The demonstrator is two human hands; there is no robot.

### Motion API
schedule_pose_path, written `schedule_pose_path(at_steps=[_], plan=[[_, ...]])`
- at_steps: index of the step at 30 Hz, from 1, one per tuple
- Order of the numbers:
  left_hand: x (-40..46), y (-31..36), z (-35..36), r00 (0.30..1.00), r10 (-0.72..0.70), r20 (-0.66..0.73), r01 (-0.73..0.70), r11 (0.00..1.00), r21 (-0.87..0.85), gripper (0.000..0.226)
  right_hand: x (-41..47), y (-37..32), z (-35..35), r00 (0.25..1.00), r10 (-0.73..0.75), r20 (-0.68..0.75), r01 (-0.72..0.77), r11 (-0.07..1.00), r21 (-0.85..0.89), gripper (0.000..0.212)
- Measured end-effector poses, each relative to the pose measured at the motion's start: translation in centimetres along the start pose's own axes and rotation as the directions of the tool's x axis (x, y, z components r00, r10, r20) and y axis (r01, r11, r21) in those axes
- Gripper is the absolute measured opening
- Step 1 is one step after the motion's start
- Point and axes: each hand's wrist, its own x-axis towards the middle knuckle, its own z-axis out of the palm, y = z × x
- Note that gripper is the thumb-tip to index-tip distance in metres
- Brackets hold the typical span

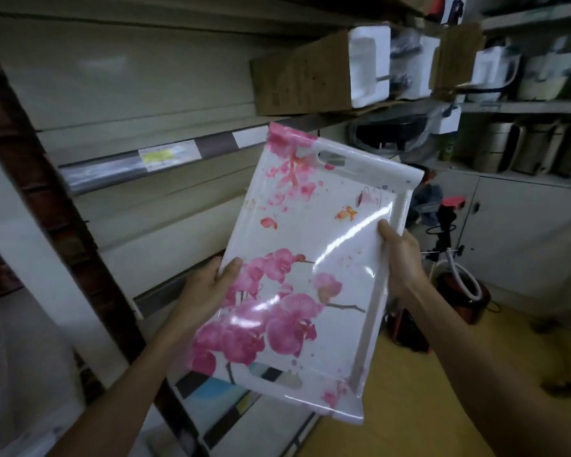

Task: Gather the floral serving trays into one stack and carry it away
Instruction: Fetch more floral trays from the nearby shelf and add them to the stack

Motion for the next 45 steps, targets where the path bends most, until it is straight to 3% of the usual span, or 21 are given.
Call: schedule_pose_path(at_steps=[6,13,19,23,26,36,39,45], plan=[[-1.0,1.6,-0.7,0.989,0.066,-0.133,-0.077,0.994,-0.081,0.018,-0.8,-1.6,1.3,0.993,-0.081,0.08,0.079,0.996,0.028,0.023],[-3.5,0.8,-5.4,0.948,0.063,-0.311,-0.098,0.99,-0.097,0.038,-2.0,-3.0,6.9,0.967,-0.157,0.2,0.153,0.988,0.034,0.016],[-8.6,0.6,-10.5,0.878,0.02,-0.479,-0.062,0.995,-0.072,0.023,-4.3,-2.6,13.9,0.918,-0.145,0.37,0.136,0.989,0.05,0.016],[-12.1,-0.3,-14.3,0.815,0.017,-0.58,-0.017,1.0,0.006,0.036,-6.6,-1.6,18.9,0.886,-0.091,0.455,0.071,0.996,0.06,0.021],[-14.4,-1.0,-17.0,0.777,-0.015,-0.629,0.046,0.998,0.034,0.047,-8.7,-0.7,22.2,0.86,-0.051,0.508,0.027,0.998,0.056,0.018],[-20.6,-3.7,-23.8,0.69,-0.105,-0.716,0.173,0.985,0.023,0.049,-14.5,1.3,30.7,0.761,0.042,0.647,-0.047,0.999,-0.01,0.02],[-21.9,-4.6,-25.5,0.683,-0.135,-0.718,0.168,0.985,-0.027,0.058,-15.9,1.3,32.7,0.734,0.038,0.678,-0.045,0.999,-0.006,0.02],[-23.6,-5.2,-28.4,0.62,-0.21,-0.756,0.16,0.977,-0.14,0.054,-18.4,1.5,36.6,0.678,0.037,0.734,-0.039,0.999,-0.015,0.02]])
